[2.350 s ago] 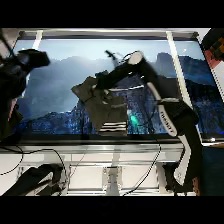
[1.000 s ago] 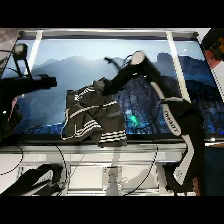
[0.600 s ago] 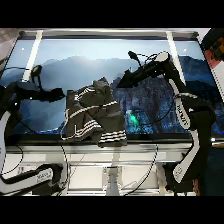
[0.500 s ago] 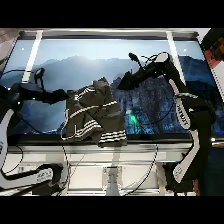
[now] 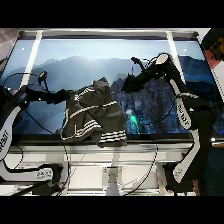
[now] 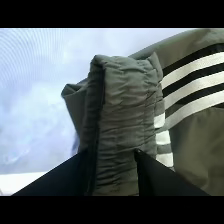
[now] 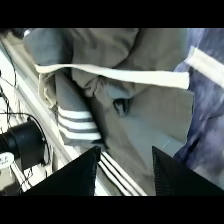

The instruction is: Fold the clothes and pants, and hang the long-sleeved shirts on hangers.

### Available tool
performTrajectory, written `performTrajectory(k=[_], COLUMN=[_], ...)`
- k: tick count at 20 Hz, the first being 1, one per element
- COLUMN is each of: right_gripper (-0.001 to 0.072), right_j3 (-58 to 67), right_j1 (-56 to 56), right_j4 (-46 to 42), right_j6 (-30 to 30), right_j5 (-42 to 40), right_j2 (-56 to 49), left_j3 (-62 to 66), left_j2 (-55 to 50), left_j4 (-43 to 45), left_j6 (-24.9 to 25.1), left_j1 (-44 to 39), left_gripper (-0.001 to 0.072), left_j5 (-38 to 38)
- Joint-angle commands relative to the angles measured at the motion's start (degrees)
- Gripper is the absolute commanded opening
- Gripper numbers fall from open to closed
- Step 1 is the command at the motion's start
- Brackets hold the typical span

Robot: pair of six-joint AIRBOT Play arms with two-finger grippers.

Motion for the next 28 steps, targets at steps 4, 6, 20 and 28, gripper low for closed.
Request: performTrajectory(k=[4,6,20,28], right_gripper=[0.0384,0.0385,0.0469,0.0007], right_j3=[0.0,0.0,0.2,3.1], right_j1=[0.5,1.9,8.7,8.5], right_j4=[-1.5,-3.0,-1.4,-2.1], right_j6=[2.3,5.4,11.3,13.5], right_j5=[-11.2,-13.9,-17.6,-20.5], right_j2=[-1.7,-3.5,-11.9,-12.0], left_j3=[0.0,0.0,0.0,0.0], left_j2=[-0.5,-0.5,7.8,7.7], left_j4=[-0.1,-0.1,4.0,4.0], left_j6=[0.0,0.0,0.0,-0.3], left_j1=[-3.5,-4.4,-1.9,-1.9], left_gripper=[0.0263,0.0039,0.003,0.0029], left_j5=[-2.6,-2.8,-2.8,-6.3])
